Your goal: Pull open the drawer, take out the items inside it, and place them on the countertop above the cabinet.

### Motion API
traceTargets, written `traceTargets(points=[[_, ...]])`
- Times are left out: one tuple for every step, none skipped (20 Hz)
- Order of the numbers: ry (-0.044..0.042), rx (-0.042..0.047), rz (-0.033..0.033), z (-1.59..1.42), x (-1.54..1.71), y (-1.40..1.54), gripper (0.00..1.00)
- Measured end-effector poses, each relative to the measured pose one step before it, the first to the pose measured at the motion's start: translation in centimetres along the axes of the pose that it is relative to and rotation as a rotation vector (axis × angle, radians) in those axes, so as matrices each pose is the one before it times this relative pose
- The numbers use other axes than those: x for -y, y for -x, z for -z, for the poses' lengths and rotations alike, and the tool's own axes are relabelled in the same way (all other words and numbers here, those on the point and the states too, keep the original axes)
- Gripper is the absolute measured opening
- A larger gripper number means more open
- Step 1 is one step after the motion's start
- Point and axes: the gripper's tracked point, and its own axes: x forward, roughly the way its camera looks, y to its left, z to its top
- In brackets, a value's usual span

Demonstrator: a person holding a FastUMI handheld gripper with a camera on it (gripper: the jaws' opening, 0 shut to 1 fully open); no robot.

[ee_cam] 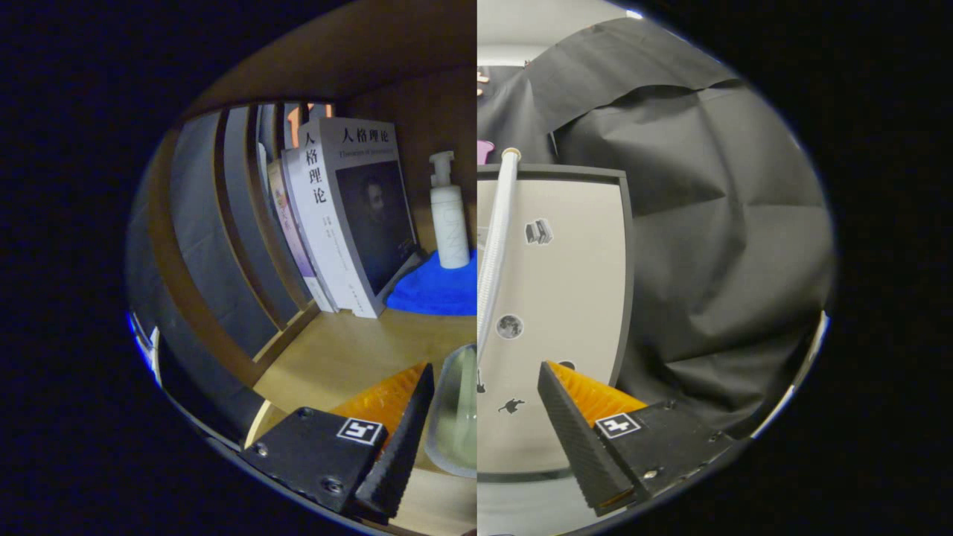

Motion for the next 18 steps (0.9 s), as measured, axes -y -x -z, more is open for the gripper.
traceTargets(points=[[0.01312,0.02959,0.00247,0.045,-0.096,0.768,0.91],[0.01263,0.03075,0.00382,-0.119,-0.002,0.943,0.91],[0.0122,0.03092,0.00048,-0.008,-0.092,1.143,0.91],[0.00975,0.0336,-0.00125,-0.096,-0.247,1.398,0.92],[0.00965,0.03081,0.00146,-0.015,-0.103,1.3,0.92],[0.00371,0.03026,0.00325,0.04,-0.116,1.456,0.92],[0.00146,0.02818,-0.00409,0.04,-0.205,1.569,0.93],[-0.00003,0.02282,0.00145,0.238,-0.154,1.524,0.93],[0.00101,0.0153,0.0053,0.479,0.142,1.417,0.93],[-0.0007,0.00639,-0.00317,0.668,-0.041,1.461,0.94],[-0.00696,0.01146,-0.00296,0.581,-0.145,1.07,0.94],[-0.0002,0.00238,0.00223,0.571,0.075,1.008,0.94],[-0.00634,0.0077,0.00246,0.583,0.201,1.123,0.95],[-0.0077,0.00883,0.00344,0.415,-0.026,1.015,0.95],[-0.00502,0.00839,0.00469,0.502,0.099,0.993,0.95],[-0.00441,0.01185,0.00945,0.404,0.06,0.945,0.95],[0.00229,0.00396,0.00455,0.704,0.023,0.857,0.97],[0.00657,0.0,0.00562,0.771,-0.046,0.819,0.99]])
